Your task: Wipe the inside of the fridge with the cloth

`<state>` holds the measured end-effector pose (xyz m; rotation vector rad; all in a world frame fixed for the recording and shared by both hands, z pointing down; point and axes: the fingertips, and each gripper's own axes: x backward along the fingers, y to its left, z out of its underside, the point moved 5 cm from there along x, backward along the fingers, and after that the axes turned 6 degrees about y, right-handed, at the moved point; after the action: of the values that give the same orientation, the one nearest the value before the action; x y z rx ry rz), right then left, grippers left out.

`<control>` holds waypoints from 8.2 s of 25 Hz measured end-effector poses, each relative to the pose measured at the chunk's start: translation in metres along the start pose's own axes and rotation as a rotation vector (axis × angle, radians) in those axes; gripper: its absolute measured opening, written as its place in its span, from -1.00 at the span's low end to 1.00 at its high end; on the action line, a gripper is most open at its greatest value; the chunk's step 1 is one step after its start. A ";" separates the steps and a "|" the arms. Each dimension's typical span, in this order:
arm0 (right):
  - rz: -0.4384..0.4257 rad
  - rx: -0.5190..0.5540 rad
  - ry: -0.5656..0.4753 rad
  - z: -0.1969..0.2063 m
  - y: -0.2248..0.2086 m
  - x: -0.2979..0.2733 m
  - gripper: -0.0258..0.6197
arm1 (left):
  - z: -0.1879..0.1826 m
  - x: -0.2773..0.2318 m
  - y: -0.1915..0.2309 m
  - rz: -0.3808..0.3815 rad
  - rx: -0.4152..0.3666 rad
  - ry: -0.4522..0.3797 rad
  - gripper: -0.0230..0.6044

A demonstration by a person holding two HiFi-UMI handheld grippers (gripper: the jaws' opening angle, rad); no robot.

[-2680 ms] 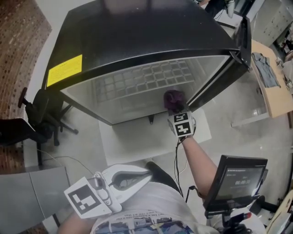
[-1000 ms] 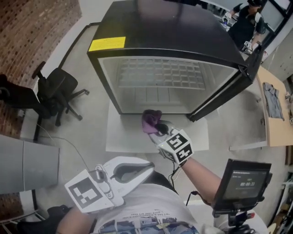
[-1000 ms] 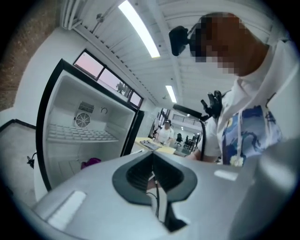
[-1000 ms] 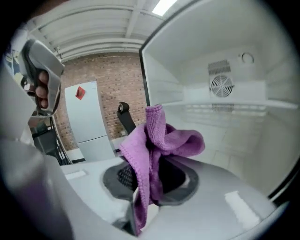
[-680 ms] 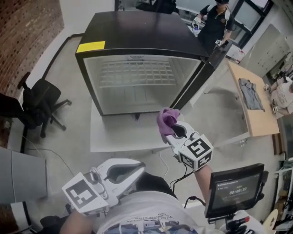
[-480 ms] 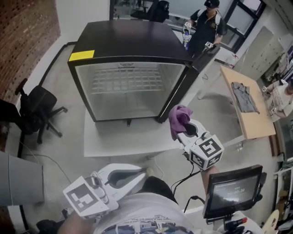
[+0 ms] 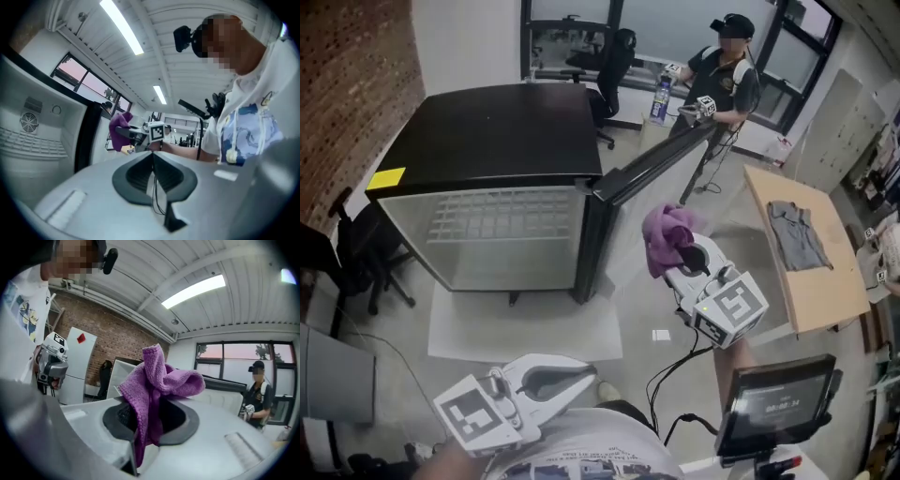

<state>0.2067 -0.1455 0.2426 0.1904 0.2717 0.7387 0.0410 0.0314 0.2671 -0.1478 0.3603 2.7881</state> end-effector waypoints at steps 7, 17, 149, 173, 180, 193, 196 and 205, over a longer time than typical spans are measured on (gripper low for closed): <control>-0.315 0.126 -0.142 -0.013 -0.004 -0.043 -0.68 | -0.017 -0.083 0.005 -0.090 0.017 0.008 -0.91; -0.399 0.140 -0.169 0.015 -0.056 -0.060 -0.68 | -0.013 -0.119 0.008 -0.271 0.098 0.004 -0.91; -0.430 0.131 0.035 0.165 -0.066 -0.090 -0.68 | -0.013 -0.145 0.007 -0.256 0.148 0.114 -0.91; -0.129 0.010 0.226 0.227 -0.204 -0.086 -0.68 | -0.016 -0.173 0.012 -0.257 0.152 0.121 -0.91; -0.217 0.042 0.160 0.207 -0.165 -0.072 -0.68 | -0.017 -0.177 0.013 -0.226 0.142 0.125 -0.91; -0.576 0.319 0.114 0.165 -0.014 -0.068 -0.68 | -0.015 -0.159 0.011 -0.222 0.150 0.111 -0.91; -0.615 0.428 0.146 0.165 0.002 -0.073 -0.68 | -0.014 -0.151 0.010 -0.236 0.158 0.102 -0.91; -0.683 0.847 0.296 0.169 0.009 -0.098 -0.68 | -0.010 -0.138 0.012 -0.263 0.177 0.071 -0.91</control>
<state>0.1843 -0.2186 0.4226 0.7487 0.8780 -0.0717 0.1678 -0.0238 0.2800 -0.2346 0.5605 2.4831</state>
